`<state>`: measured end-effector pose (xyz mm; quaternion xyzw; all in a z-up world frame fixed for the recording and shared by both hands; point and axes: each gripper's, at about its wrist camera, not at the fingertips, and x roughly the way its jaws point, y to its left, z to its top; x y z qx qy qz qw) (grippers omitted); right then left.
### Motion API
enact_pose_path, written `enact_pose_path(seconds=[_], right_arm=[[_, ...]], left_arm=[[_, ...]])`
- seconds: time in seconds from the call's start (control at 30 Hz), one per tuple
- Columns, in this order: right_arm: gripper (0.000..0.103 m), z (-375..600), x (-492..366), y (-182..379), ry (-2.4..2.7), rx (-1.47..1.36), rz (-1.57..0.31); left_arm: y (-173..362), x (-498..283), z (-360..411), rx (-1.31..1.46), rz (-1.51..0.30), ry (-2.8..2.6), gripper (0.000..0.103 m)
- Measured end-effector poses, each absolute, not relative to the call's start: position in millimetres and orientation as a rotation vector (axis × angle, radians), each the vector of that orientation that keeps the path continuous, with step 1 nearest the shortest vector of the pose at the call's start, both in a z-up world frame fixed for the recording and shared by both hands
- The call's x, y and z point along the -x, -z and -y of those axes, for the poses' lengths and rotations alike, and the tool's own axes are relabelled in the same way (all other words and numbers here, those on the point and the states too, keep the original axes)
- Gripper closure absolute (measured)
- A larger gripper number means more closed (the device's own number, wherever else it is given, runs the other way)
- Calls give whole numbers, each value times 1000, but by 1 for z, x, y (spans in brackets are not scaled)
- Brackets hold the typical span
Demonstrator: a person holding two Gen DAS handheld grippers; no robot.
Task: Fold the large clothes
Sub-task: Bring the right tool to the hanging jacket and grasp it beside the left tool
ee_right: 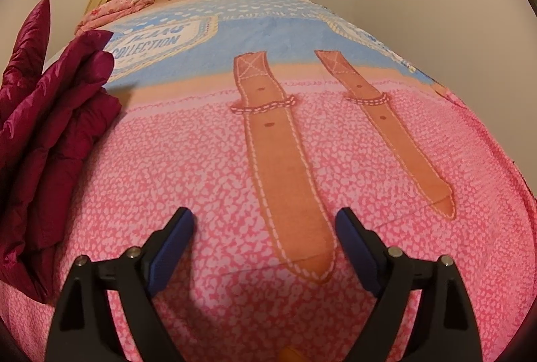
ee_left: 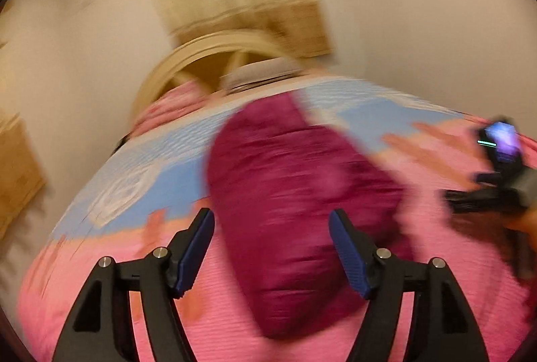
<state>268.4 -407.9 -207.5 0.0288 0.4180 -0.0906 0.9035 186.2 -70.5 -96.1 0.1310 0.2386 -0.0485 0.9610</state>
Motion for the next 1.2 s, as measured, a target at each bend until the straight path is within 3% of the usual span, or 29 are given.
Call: enact_pose_path(seconds=[0.27,0.7,0.77,0.9,1.2], right_arm=[[14,389,-281,183,134,-86,-841],[27,286,-350,79,-14,-85,-662],[34,263,-363,79,-34,-68,-655],[39,233,-386,104,-9,8,-694],[39,261,-392,157,81,0,-757]], left_arm=[[129,-293,-4,-72,-624,-121,31],[163,-395,12,-10,-729,-193,31],[160,-392,21,-31,-711,-193,31],[155,-389,36,-78,-686,-166,31],[175,-402,54,-102,-727,-115,31]])
